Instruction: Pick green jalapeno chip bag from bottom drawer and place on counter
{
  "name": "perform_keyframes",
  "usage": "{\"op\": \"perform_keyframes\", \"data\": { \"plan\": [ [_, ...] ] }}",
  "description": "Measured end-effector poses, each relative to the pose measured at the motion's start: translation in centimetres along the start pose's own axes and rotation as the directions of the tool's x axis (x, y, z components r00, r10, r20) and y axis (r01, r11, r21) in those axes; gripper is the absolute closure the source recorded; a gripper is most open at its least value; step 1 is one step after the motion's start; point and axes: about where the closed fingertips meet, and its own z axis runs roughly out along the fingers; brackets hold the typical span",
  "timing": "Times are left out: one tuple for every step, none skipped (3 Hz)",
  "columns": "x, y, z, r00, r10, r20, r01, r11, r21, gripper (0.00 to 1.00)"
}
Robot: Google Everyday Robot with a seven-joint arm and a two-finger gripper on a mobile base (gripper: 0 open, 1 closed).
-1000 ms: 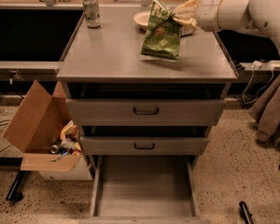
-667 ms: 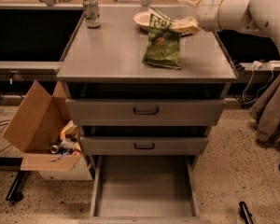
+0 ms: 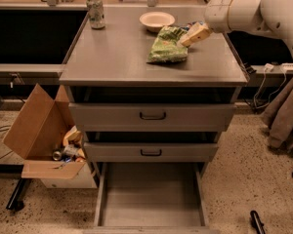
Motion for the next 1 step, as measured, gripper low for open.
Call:
{"op": "perform_keyframes", "data": {
  "plan": [
    [-1.45, -1.87, -0.62, 0.999, -0.003, 0.04, 0.002, 0.9995, 0.033, 0.0]
  ]
}}
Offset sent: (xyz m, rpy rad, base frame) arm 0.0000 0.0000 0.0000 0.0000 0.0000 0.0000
